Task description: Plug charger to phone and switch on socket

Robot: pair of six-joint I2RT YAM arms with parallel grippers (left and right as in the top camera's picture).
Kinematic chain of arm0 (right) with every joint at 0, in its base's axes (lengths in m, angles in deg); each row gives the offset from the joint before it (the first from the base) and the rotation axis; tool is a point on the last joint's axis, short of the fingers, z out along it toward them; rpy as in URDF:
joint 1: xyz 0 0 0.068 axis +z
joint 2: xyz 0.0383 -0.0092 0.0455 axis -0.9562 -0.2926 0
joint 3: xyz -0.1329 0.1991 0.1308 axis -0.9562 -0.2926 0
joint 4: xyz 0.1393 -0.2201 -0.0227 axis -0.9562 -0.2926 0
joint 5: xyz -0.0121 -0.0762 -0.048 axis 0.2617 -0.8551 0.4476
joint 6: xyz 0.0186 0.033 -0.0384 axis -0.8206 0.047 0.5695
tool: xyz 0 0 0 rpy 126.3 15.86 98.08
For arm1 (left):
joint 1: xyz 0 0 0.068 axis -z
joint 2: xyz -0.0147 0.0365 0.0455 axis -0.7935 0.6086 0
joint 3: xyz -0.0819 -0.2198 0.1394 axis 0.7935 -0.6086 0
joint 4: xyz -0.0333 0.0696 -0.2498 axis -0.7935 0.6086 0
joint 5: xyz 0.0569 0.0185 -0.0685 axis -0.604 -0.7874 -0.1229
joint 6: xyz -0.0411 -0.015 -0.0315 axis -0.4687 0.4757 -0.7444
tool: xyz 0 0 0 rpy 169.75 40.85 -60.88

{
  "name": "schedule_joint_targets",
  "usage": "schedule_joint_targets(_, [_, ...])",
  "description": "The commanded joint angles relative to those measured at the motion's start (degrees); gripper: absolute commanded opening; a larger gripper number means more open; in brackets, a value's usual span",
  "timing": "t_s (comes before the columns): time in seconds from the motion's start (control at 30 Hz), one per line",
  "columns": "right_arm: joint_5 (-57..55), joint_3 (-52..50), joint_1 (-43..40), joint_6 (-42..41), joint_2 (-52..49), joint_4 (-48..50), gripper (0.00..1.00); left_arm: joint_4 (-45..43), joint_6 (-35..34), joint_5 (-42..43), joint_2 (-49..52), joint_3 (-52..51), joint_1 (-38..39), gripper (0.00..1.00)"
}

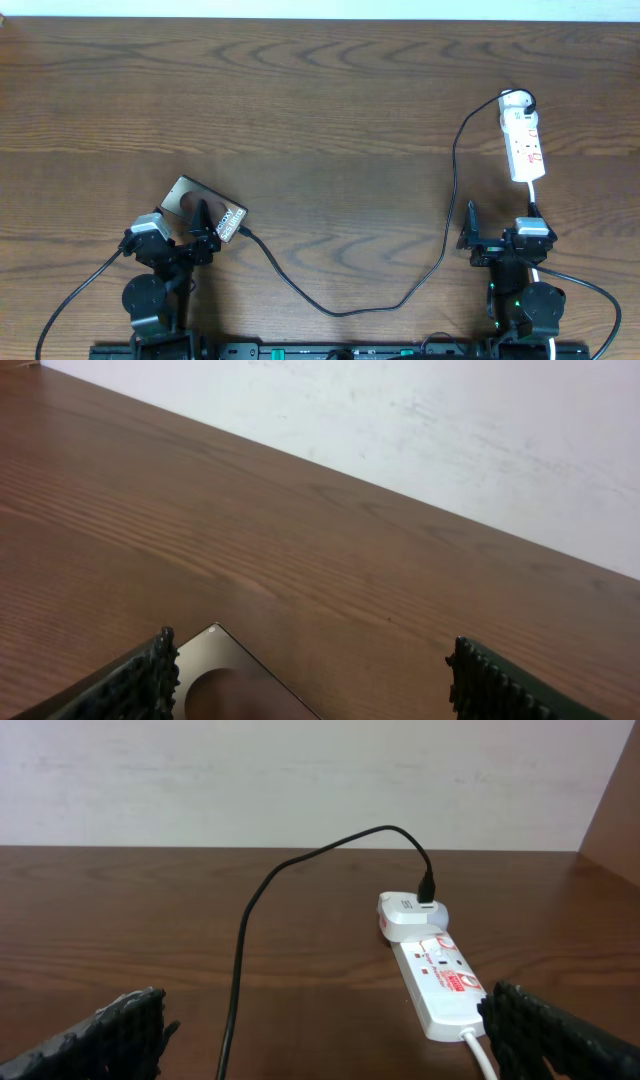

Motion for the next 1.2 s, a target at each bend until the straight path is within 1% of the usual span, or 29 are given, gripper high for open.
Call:
schedule_joint_targets(0.0, [-1.1,-0.1,0.2,0.7,0.4,-0.2,0.99,2.7,-0.3,0.5,0.0,-0.5,0.3,0.84])
schedule_joint_targets(0.4, [-1.1,-0.1,0.2,0.7,0.4,-0.2,0.99,2.7,-0.3,0.5,-0.7,-0.5,0.3,0.84])
schedule_joint_targets(0.67, [-1.1,-0.1,0.2,0.7,0.4,-0.2,0.99,2.7,-0.3,0.5,-5.1,-0.5,0.3,0.84])
schedule_joint_targets(1.17, [-1.1,-0.1,0.2,0.7,0.4,-0.2,0.99,2.7,-0.3,0.5,-4.9,-0.5,0.3,0.84])
